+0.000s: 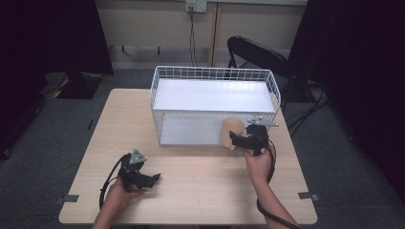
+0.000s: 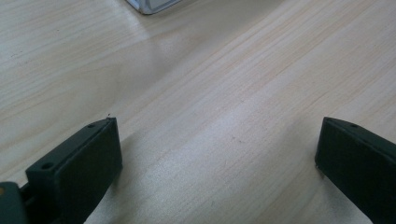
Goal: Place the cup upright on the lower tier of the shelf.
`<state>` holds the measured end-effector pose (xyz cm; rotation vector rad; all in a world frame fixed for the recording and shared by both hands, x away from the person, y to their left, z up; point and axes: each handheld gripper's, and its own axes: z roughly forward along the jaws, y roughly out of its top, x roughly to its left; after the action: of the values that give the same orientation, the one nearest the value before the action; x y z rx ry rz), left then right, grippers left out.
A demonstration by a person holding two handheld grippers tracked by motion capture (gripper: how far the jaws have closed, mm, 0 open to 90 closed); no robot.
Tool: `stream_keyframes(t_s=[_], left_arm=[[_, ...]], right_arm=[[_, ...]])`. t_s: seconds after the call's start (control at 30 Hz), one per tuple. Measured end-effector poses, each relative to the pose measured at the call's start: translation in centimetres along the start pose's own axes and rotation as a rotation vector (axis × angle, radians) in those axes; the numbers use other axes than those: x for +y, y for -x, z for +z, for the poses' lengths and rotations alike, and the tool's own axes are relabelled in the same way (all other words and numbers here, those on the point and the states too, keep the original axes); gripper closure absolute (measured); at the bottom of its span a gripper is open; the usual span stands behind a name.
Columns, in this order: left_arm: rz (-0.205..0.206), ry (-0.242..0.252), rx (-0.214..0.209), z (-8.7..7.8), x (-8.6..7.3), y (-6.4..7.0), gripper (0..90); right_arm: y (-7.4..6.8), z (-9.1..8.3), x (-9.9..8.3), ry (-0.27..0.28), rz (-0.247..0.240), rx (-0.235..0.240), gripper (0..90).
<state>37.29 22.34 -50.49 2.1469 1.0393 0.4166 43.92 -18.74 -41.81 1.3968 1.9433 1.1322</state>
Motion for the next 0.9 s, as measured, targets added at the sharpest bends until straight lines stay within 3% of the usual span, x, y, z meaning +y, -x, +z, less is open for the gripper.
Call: stream_keyframes(t_s=[0.2,0.47,0.77,0.9], left_arm=[[0.0,0.0,0.0,0.0,0.0,0.0,0.0],[0.0,0.0,0.0,0.0,0.0,0.0,0.0],[0.0,0.0,0.0,0.0,0.0,0.0,0.0],[0.0,0.0,0.0,0.0,0.0,0.0,0.0]], right_arm=[[-0.4,0.6,-0.2,-0.018,-0.004,0.007,18.8],[-1.1,1.7,0.0,-0.051,-0.032,-0.031,20.2],[-1.0,2.1,0.0,-0.058,-0.042,-0.033,36.7],[-1.0,2.1,0.1,-0.057,-0.044,-0.03,40.1]])
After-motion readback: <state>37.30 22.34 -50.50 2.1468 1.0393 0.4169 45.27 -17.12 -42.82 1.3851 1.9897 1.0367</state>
